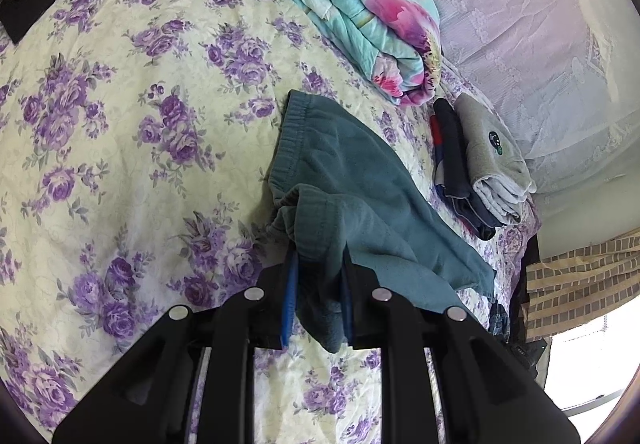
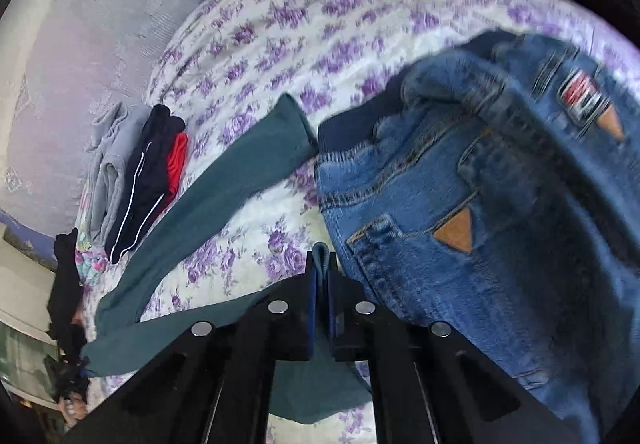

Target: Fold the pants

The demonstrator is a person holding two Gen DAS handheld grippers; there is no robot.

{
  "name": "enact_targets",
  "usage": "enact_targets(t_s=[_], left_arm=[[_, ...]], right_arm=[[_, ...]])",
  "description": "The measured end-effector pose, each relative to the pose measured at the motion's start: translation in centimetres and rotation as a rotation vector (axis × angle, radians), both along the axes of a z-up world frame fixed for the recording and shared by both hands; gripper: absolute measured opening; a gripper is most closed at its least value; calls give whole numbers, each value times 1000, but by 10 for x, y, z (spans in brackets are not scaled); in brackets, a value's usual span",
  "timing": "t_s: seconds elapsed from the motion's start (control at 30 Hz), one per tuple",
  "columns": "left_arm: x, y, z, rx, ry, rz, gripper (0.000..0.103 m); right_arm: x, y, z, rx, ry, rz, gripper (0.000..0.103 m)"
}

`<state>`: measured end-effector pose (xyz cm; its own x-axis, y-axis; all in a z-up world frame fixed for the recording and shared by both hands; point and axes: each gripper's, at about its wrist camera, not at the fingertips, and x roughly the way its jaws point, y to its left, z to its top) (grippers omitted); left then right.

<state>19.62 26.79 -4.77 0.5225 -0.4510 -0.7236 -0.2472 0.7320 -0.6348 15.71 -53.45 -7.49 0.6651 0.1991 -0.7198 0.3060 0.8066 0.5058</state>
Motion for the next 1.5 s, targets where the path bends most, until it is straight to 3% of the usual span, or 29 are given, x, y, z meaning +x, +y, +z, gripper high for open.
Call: enact_targets(t_s=[0.2,0.33,0.47,0.57,0.63,0.67,0.7,0.73,0.77,0.83,0.9,1.0,1.27,1.5], left_arm=[[9,4,37,-63,-70,-4,17],[-15,5,69,-59,-140,-45,17],[-50,20,44,-99,-56,-81,17],[-78,38,2,-153,59,-66,18],[-91,46,-24,-205,112,-46,19],[-95,48,-34,-213,135,-34,19],[-97,49,-39,-207,141,-22,19],[-98,50,-42,-210,138,-17,19],[-98,49,-43,-219,126,-22,19],[-96,48,-40,-207,109,-26,20],[-94,46,-35,-174,106,-25,23],[-96,46,-30,-113,119,-14,40],[-116,43,-22,8,74,-6,42],[-125,33,-28,18,49,-5,47]], right_arm=[[-5,-12,65,2,-189,9,4],[-42,-13,99,-49,-322,59,4],[-86,-17,56,-67,-264,132,4],[-123,-29,7,-29,-168,79,5],[-141,-30,-9,-11,-145,59,5],[-148,-24,-10,-34,-137,65,11],[-150,-17,-7,-70,-128,69,25],[-152,-13,-2,-111,-125,67,40],[-155,-10,6,-151,-132,51,67],[-159,-13,17,-181,-160,24,67],[-167,-23,20,-143,-175,-13,67],[-180,-25,13,-87,-172,-17,67],[-208,-3,-22,114,-148,-35,67],[-225,5,-51,435,-146,-54,67]])
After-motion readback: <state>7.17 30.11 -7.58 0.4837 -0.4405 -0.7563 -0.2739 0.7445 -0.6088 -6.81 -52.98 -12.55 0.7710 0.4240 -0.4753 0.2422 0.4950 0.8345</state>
